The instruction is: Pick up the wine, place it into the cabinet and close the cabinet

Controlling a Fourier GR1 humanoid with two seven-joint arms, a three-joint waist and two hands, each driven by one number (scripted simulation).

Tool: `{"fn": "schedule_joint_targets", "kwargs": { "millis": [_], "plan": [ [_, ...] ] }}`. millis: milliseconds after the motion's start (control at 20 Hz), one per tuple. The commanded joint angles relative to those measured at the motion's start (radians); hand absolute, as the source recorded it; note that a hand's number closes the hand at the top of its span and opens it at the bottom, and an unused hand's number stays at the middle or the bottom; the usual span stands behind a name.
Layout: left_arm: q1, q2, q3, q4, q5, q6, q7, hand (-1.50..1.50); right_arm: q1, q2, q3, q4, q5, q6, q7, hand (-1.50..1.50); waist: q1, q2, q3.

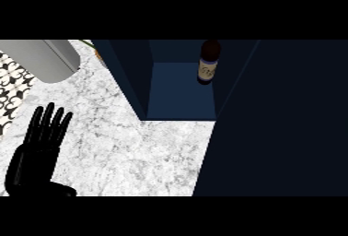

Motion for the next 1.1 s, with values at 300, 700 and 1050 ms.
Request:
{"fn": "schedule_joint_targets", "kwargs": {
  "millis": [300,700,1050],
  "plan": [
    [0.021,0.079,0.081,-0.014,0.063,-0.080,0.052,-1.50,-0.136,0.160,0.126,-0.119,0.028,-0.005,0.183,1.50,0.012,0.002,-0.001],
    [-0.002,0.087,0.107,0.029,0.079,-0.133,0.036,-1.50,-0.217,0.235,0.085,-0.077,-0.071,0.026,0.197,1.50,0.047,0.013,-0.005],
    [-0.038,0.113,0.118,0.030,0.091,-0.138,0.076,-1.50,-0.343,0.318,0.024,-0.003,-0.114,0.053,0.287,1.50,0.069,0.019,-0.006]
  ]
}}
